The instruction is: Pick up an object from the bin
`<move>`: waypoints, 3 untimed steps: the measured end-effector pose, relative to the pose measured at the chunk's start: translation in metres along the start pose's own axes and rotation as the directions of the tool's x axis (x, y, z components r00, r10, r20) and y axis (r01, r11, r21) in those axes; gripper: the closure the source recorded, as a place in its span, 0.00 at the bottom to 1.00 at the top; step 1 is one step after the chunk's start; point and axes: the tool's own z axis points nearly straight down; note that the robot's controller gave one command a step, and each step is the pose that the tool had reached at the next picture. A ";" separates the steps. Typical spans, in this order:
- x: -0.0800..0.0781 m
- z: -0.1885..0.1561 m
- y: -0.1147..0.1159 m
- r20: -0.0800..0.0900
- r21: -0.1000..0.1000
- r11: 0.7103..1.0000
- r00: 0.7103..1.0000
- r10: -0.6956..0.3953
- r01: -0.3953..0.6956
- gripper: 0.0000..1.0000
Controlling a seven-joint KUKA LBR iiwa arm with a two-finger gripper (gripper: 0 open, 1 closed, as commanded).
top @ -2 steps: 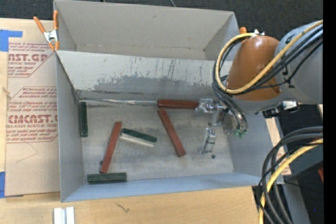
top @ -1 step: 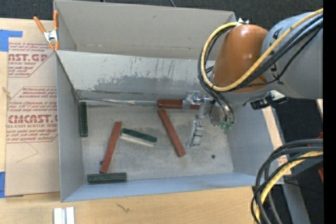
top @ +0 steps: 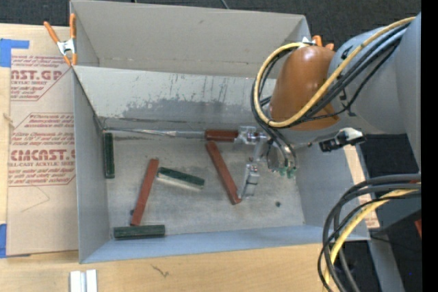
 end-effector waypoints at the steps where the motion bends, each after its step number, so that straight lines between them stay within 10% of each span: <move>1: 0.004 0.044 -0.002 -0.004 0.000 0.992 0.992 0.123 -0.123 0.00; 2: -0.004 0.062 0.030 -0.008 0.003 0.986 0.986 0.167 -0.167 0.00; 3: 0.005 0.062 0.037 -0.004 0.002 0.983 0.983 0.182 -0.182 1.00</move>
Offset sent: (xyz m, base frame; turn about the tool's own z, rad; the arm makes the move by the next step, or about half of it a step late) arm 0.0144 0.0416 -0.0620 0.1686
